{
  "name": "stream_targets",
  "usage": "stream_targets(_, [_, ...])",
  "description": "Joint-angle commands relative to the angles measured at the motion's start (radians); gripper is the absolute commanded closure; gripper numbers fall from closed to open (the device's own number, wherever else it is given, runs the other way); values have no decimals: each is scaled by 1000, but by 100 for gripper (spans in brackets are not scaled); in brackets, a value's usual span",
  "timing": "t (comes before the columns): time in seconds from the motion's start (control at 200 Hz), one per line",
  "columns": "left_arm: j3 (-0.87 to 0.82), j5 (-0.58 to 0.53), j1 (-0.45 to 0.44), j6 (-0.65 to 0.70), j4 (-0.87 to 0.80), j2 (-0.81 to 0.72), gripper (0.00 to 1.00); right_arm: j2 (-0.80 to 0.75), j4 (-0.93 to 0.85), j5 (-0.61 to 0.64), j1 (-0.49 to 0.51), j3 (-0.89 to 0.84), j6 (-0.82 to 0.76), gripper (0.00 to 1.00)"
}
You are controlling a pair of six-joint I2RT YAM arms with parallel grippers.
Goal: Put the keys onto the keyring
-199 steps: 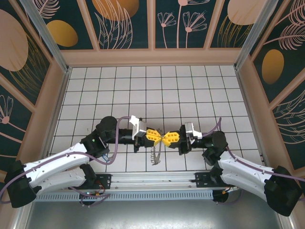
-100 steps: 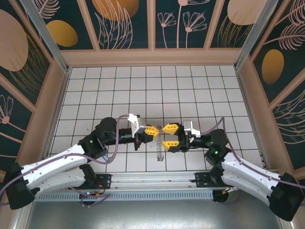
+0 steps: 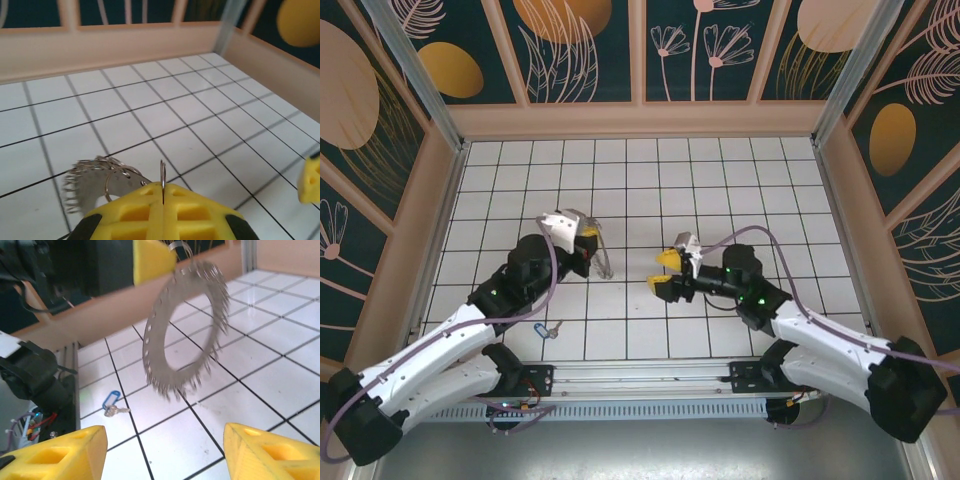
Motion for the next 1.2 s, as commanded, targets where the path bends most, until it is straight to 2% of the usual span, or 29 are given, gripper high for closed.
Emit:
stream_targets(0.0, [2, -12, 73, -55, 18, 1, 100, 102, -16, 28, 34, 72, -32, 38])
stream_targets(0.16, [20, 56, 225, -68, 2, 48, 100, 269, 56, 52, 126, 109, -94, 38])
stream_targets(0.285, [38, 111, 344, -82, -2, 61, 100, 417, 102, 57, 206, 166, -204, 36])
stream_targets(0.46, [67, 179, 475, -83, -20, 81, 100, 634, 194, -36, 269, 288, -270, 36])
stream_targets(0.681, [70, 190, 545, -91, -44, 72, 100, 863, 305, -20, 354, 424, -272, 36])
stream_targets(0.826, [90, 192, 556, -85, -72, 63, 100, 971, 414, -9, 385, 467, -253, 36])
stream_targets(1.021, [130, 210, 556, -66, -97, 70, 100, 1091, 408, 54, 434, 568, -250, 37])
stream_targets(1.196, [141, 231, 556, -65, -103, 71, 100, 1127, 376, 88, 455, 606, -250, 38])
